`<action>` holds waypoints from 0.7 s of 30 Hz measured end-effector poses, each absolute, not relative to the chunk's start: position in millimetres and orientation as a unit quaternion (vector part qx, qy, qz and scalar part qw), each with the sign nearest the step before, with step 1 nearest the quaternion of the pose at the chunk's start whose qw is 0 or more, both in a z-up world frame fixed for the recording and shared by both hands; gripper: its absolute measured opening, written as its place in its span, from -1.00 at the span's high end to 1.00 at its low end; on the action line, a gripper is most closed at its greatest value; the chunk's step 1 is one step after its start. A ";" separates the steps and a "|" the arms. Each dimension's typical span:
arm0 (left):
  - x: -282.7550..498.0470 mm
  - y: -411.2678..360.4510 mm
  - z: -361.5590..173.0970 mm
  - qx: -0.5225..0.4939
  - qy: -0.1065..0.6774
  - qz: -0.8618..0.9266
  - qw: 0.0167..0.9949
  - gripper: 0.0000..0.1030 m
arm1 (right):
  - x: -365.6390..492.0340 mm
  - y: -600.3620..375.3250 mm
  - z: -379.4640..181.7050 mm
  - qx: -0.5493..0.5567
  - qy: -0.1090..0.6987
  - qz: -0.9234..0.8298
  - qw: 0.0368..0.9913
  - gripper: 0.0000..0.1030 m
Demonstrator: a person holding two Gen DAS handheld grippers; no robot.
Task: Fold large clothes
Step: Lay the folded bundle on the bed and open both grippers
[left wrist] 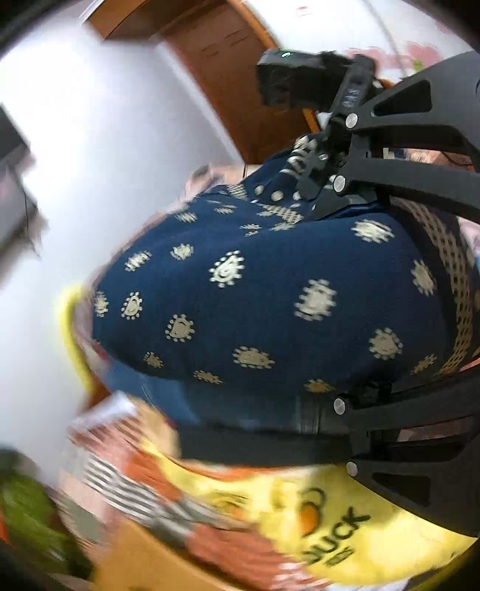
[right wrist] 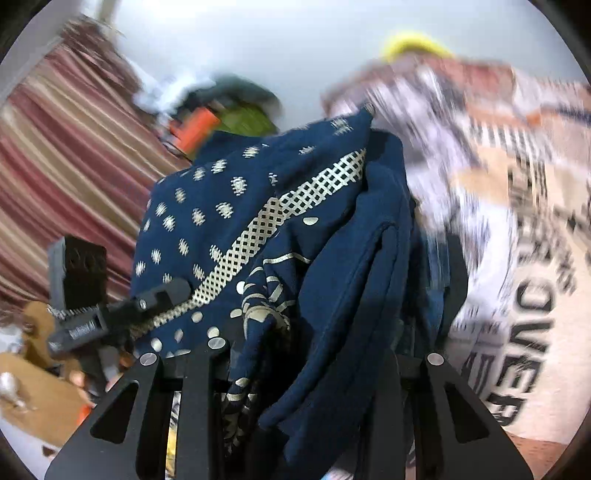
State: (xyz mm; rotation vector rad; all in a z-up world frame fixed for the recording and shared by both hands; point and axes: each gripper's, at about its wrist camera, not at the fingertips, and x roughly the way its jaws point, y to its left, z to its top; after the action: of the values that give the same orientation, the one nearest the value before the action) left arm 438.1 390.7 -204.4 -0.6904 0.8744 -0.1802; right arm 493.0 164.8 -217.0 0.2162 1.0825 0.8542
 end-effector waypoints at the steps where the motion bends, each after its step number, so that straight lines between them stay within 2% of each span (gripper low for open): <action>1: 437.2 396.1 -211.2 -0.340 0.406 -0.094 0.843 -0.18 | 494.0 162.0 -221.3 0.108 0.497 0.395 0.765 0.38; 4: 426.4 393.6 -209.6 -0.340 0.386 -0.098 0.852 -0.22 | 493.0 152.3 -218.3 0.104 0.491 0.405 0.764 0.32; 8: 413.7 375.7 -195.0 -0.287 0.403 -0.068 0.866 -0.30 | 472.5 136.9 -199.2 0.027 0.481 0.375 0.792 0.08; 15: 362.8 360.4 -163.5 -0.248 0.399 0.002 0.883 -0.34 | 424.9 92.7 -162.9 -0.028 0.445 0.307 0.841 0.06; 21: 307.0 347.7 -127.6 -0.231 0.399 0.037 0.887 -0.34 | 389.6 67.8 -124.3 -0.010 0.402 0.312 0.861 0.06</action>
State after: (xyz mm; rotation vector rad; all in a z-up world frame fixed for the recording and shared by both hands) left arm 307.0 347.7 -127.6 -0.4799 0.8286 0.0762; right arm 389.6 67.8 -124.3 -0.0212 0.8434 0.6544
